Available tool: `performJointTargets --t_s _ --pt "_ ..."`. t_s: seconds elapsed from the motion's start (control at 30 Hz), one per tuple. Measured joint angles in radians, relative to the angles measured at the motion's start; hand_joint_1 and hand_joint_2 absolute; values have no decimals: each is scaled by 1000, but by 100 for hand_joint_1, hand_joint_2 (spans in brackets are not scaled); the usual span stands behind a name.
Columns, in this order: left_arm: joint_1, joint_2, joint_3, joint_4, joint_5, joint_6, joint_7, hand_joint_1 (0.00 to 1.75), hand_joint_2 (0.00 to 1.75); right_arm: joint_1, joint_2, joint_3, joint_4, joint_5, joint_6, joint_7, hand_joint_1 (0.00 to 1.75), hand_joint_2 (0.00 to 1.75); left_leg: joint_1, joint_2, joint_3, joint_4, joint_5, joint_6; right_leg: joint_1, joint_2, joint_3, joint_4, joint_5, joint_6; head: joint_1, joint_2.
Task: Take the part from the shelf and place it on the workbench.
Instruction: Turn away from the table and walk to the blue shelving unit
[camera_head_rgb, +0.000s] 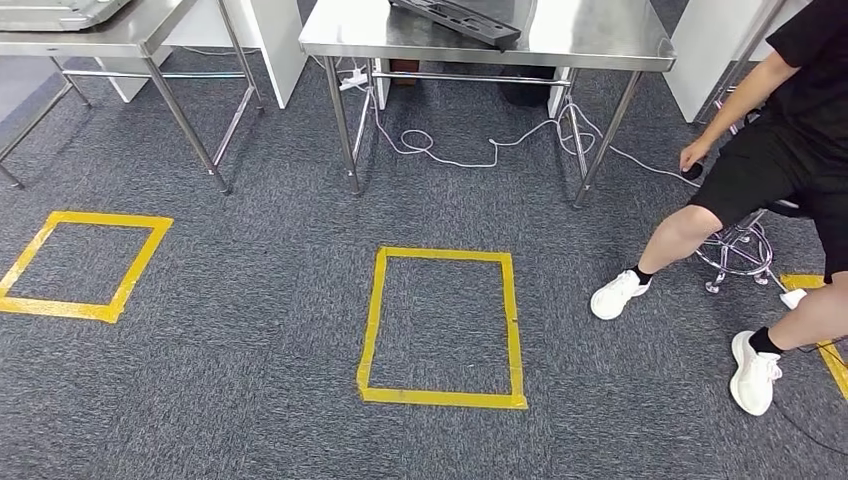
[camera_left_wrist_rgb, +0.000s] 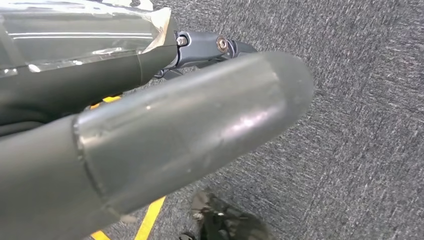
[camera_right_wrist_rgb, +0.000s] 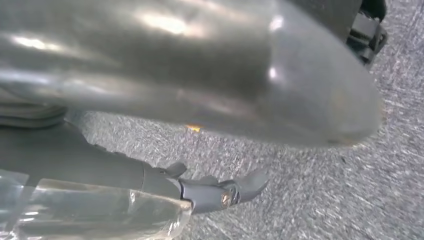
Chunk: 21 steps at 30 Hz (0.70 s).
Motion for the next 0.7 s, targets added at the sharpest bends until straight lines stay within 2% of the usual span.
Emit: performJointTargets --t_s 0.03,0.07,0.1,0.13,0.2,0.23,0.27,0.3,0.33,0.37,0.43,0.5,0.53,0.57,0.6,0.63,0.67,0.7 --pt "0 1 -3 0 0 0 0 0 0 1 0 0 0 0 2 0 0 0 0 -1 -24 60 -25 -2 2 5 -3 1 1 -1 0 0" --pt "0 1 -4 0 0 0 0 0 0 1 -1 0 1 0 4 1 0 0 1 -2 -35 93 -31 -2 3 11 -5 3 2 -2 0 0" --pt "1 1 -6 0 0 0 0 0 0 2 -1 0 1 0 6 2 0 0 1 -4 -29 88 -16 -2 4 18 -6 5 2 -1 0 0" --pt "1 1 -7 0 0 0 0 0 0 1 -1 0 1 0 6 2 0 0 2 -9 -5 45 15 0 4 27 -6 8 2 -1 0 0" --pt "1 3 -8 0 0 0 0 0 0 -3 -1 0 2 0 7 2 0 0 5 -49 61 -87 81 4 7 47 -11 16 1 1 0 0" --pt "2 4 -8 0 0 -1 0 0 0 -6 -1 0 1 0 7 2 0 0 6 -68 84 -139 97 6 9 58 -18 22 1 5 1 0" --pt "2 6 -8 0 0 -2 0 0 0 -8 -1 0 1 0 7 3 0 0 6 -81 94 -167 102 8 10 68 -26 26 3 11 1 0" --pt "2 6 -8 0 0 -2 -1 0 0 -9 -1 0 2 0 6 3 0 0 4 -78 95 -175 99 10 11 78 -35 28 5 18 1 0" --pt "2 7 -8 0 0 -3 -1 0 0 -8 -1 0 2 0 6 3 0 0 2 -67 94 -179 100 15 9 89 -44 28 9 26 2 0" --pt "1 7 -8 0 0 -5 -1 0 0 -6 -2 0 2 0 5 3 0 0 2 -54 93 -182 104 21 8 87 -51 33 8 31 1 0" --pt "1 7 -8 0 1 -8 0 0 0 -3 -2 0 2 0 4 4 0 0 2 -29 91 -190 112 36 10 54 -82 82 -21 33 6 0" --pt "2 8 -8 0 1 -9 1 0 0 -5 -3 0 2 1 4 5 0 0 0 -1 85 -191 114 44 8 12 -143 202 -82 28 13 0" --pt "3 8 -8 0 1 -9 2 0 0 -5 -3 0 2 1 4 5 0 0 -2 14 83 -191 115 45 6 4 -173 267 -108 29 15 0" --pt "3 8 -8 0 1 -9 3 0 0 -4 -3 0 2 1 4 5 0 0 -3 29 81 -191 116 46 3 0 -190 308 -120 33 15 0" --pt "3 8 -9 0 1 -9 5 0 0 -3 -4 1 2 1 4 5 0 0 -4 43 79 -191 116 46 1 -4 -188 314 -117 41 16 0" --pt "3 8 -9 0 1 -9 6 0 0 -1 -4 1 2 2 5 6 0 0 -4 55 79 -191 116 46 -2 -9 -164 277 -100 51 16 0" --pt "2 8 -9 0 1 -9 6 0 0 0 -5 1 2 2 5 6 0 0 -4 66 81 -191 116 45 -4 -23 -123 208 -74 60 17 0" --pt "2 8 -9 0 1 -9 6 0 0 -1 -6 1 2 2 5 6 0 0 -6 77 83 -190 116 43 -3 -47 -82 133 -50 65 18 0"
